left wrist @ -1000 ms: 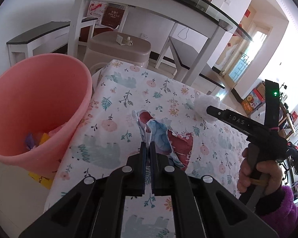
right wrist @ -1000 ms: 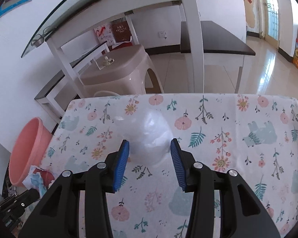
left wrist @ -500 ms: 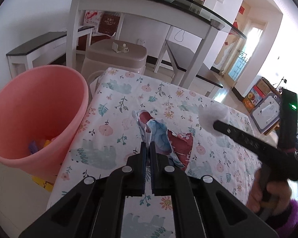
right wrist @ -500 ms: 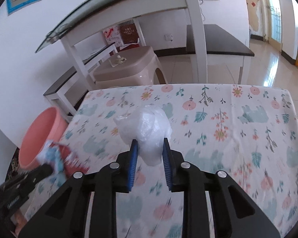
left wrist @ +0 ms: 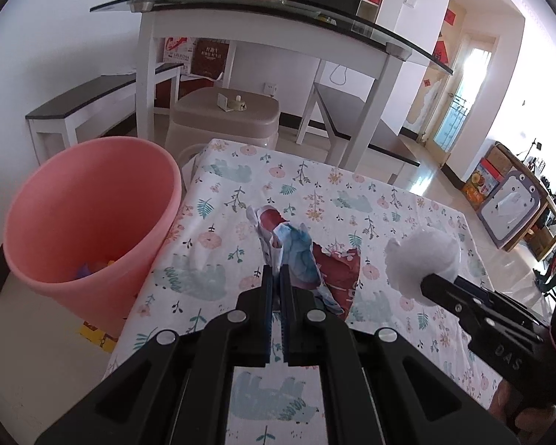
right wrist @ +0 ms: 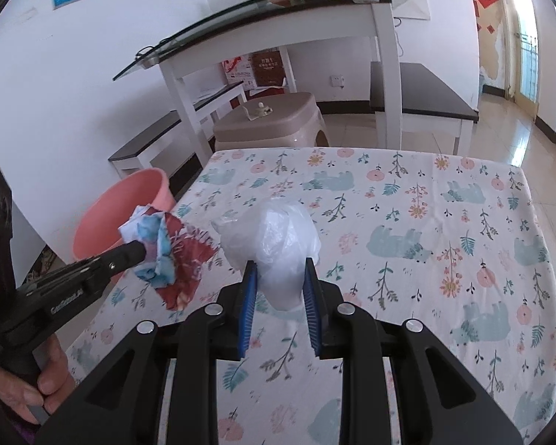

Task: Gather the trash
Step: 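Lift the red-blue wrapper with the left gripper while the right gripper grasps the white plastic bag, then carry the wrapper and white bag together over the pink bucket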

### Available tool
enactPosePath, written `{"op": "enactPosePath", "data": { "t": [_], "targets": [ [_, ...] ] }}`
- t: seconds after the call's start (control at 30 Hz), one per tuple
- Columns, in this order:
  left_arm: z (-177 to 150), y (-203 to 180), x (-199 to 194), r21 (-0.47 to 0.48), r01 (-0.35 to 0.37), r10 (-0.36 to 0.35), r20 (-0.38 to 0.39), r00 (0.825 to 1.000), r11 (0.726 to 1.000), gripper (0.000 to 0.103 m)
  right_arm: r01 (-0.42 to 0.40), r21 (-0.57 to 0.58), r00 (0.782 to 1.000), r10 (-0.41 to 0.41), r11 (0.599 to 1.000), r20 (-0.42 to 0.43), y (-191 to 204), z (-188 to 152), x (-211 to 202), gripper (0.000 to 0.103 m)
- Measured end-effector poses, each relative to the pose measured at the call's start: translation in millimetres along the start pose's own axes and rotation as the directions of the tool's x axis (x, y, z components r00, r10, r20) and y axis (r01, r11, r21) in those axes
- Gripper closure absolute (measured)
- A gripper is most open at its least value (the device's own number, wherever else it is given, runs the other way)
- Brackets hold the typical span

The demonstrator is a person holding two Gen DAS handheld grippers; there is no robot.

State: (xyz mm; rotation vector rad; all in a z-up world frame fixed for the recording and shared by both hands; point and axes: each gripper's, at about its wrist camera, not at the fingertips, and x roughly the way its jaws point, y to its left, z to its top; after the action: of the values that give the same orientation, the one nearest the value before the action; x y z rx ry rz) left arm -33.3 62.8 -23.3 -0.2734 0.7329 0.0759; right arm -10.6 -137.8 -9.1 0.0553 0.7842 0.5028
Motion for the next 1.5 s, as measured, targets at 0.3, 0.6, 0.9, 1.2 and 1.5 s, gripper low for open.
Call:
{"op": "enactPosePath", "data": {
  "t": [0.3, 0.6, 0.9, 1.2, 1.5],
  "targets": [
    [-6, -3, -19, 0.022, -0.038, 0.037, 0.029, 0.999, 0.999, 0.1, -0.006, -0.044, 1.0, 0.006, 0.999, 0.002, 18, -12, -13, 0.078],
    [-10, 2, -26, 0.015, -0.07, 0.069, 0.04, 0.997, 0.997, 0.1, 0.0, -0.088, 1.0, 0.0, 0.996, 0.001, 30, -19, -18, 0.078],
    [-11, 7, -31, 0.009, -0.094, 0.093, 0.058, 0.994, 0.996, 0.1, -0.008, -0.102, 1.0, 0.008, 0.995, 0.004, 37, -19, -20, 0.078],
    [-12, 11, -36, 0.008, -0.107, 0.106, 0.076, 0.991, 0.994, 0.1, -0.021, -0.106, 1.0, 0.022, 0.994, 0.004, 43, -18, -22, 0.078],
    [-12, 19, -42, -0.004, -0.119, 0.119, 0.091, 0.989, 0.993, 0.1, -0.031, -0.131, 1.0, 0.031, 0.991, -0.002, 53, -17, -19, 0.078]
  ]
}}
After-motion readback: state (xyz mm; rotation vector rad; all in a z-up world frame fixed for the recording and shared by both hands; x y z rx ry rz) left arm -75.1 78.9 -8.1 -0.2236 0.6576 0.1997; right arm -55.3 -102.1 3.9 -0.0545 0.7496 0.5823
